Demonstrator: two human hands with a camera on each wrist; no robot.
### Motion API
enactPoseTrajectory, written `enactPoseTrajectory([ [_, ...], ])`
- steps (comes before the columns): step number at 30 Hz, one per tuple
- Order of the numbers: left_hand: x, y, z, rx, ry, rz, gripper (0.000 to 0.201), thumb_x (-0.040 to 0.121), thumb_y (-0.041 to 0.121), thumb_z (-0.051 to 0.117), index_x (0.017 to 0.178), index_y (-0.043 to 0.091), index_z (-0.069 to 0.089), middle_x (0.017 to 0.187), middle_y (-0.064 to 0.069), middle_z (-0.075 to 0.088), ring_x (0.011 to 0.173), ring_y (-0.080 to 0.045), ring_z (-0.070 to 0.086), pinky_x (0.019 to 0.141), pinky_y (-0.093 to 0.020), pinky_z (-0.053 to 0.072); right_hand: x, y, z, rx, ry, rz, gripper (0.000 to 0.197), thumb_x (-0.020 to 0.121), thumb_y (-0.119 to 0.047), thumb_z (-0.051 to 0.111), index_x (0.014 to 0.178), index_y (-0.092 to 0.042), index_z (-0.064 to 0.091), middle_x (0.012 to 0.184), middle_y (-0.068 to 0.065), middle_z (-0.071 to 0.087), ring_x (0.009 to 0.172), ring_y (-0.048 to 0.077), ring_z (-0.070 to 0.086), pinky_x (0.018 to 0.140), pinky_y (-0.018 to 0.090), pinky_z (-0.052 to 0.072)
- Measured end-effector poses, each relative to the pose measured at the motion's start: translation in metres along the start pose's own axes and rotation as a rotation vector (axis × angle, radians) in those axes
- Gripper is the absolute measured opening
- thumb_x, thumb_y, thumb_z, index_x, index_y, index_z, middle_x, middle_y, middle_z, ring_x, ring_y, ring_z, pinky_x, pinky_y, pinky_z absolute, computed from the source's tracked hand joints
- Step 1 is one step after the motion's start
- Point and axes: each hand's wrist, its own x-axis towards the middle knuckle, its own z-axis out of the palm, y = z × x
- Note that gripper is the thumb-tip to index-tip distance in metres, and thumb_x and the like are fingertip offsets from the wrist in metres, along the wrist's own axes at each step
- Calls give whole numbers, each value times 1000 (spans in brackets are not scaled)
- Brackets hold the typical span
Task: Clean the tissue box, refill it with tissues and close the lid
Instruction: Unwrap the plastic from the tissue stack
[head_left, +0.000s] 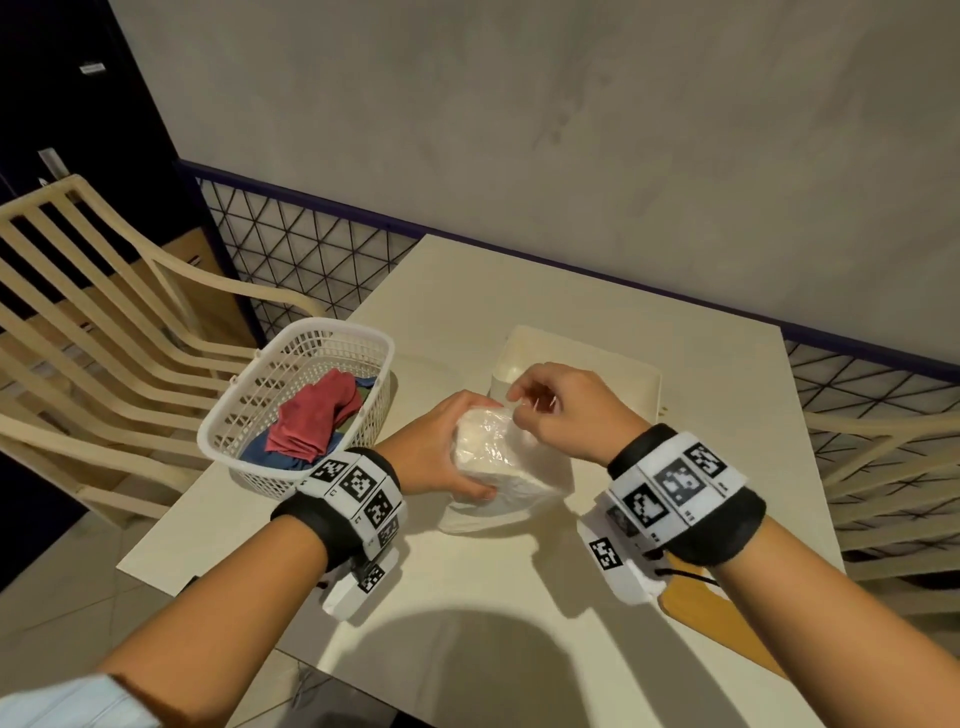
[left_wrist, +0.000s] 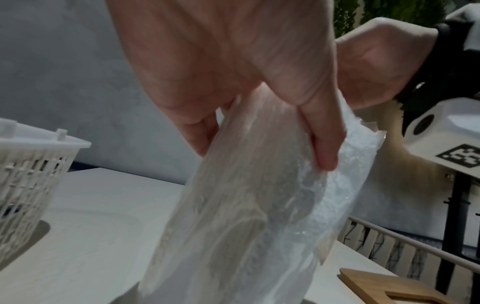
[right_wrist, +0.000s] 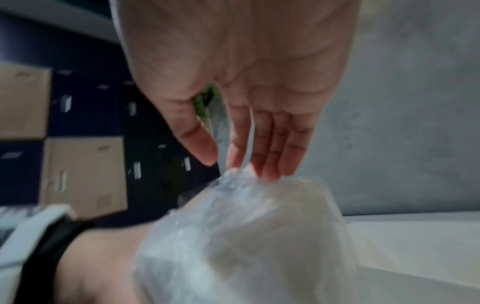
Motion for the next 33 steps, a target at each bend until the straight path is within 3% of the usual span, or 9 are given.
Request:
enactPoseTrajectory([
  [3, 1, -2, 0, 0, -1, -4, 80, 55, 26, 87, 109, 51, 33, 119, 5, 52, 106, -28, 57, 93, -41, 49, -1, 10, -4, -89, -78, -14, 24, 84, -19, 60, 106, -12, 61, 97, -2, 44, 96, 9, 36, 79, 19, 28],
  [7, 4, -5, 2, -9, 3, 23, 82, 58, 21, 87, 117, 38, 34, 121, 7, 50, 109, -14, 54, 94, -26, 45, -1, 18, -2, -7, -74, -15, 14, 80, -16, 67, 92, -14, 60, 89, -3, 45, 91, 12, 39, 68, 5, 29],
  [10, 3, -8, 0, -37, 12, 37, 79, 57, 19, 87, 111, 42, 35, 118, 8, 52, 107, -10, 55, 90, -19, 45, -2, 18, -6, 100, -72, -49, 11, 79, -12, 68, 79, -17, 58, 79, -8, 50, 82, 13, 46, 70, 11, 34],
  [14, 4, -8, 0, -21, 7, 45, 79, 56, 20, 87, 111, 44, 36, 116, 11, 52, 106, -9, 55, 90, -19, 45, -1, 18, -14, 51, -113, -17, 25, 80, -16, 68, 104, -14, 59, 75, -7, 53, 69, 10, 49, 62, 9, 37],
  [16, 4, -7, 1, -1, 2, 48, 78, 56, 23, 87, 106, 49, 35, 114, 16, 51, 105, -7, 56, 89, -20, 46, 2, 21, -15, -81, -186, -7, 32, 80, -22, 67, 111, -14, 60, 86, -4, 51, 75, 10, 46, 68, 16, 35],
  [18, 3, -7, 2, 2, 2, 50, 77, 56, 22, 87, 106, 47, 35, 111, 22, 49, 102, 0, 54, 85, -12, 43, 2, 22, -12, -125, -170, -48, 23, 80, -21, 68, 101, -12, 66, 93, -1, 50, 83, 11, 44, 69, 15, 32],
  [23, 3, -9, -1, -26, 36, 49, 78, 56, 18, 87, 110, 43, 36, 110, 20, 49, 102, -2, 54, 86, -12, 42, -3, 18, -6, -26, -30, -177, 5, 79, -6, 66, 82, -4, 69, 86, 8, 67, 66, -5, 46, 65, 0, 36],
  [27, 5, -9, -4, 13, 22, 48, 78, 57, 20, 87, 114, 35, 37, 109, 20, 48, 101, -2, 53, 85, -12, 42, -8, 18, -3, -133, -39, -244, 6, 84, -7, 60, 85, -3, 66, 84, 7, 64, 72, 10, 45, 67, 12, 34],
  [33, 7, -12, -12, -4, 54, 24, 77, 57, 13, 87, 111, 34, 36, 101, 19, 50, 93, -3, 54, 74, -11, 46, -19, 14, -2, -188, -13, -302, 7, 87, -7, 53, 87, -4, 59, 81, -3, 49, 75, 14, 43, 70, 24, 38],
])
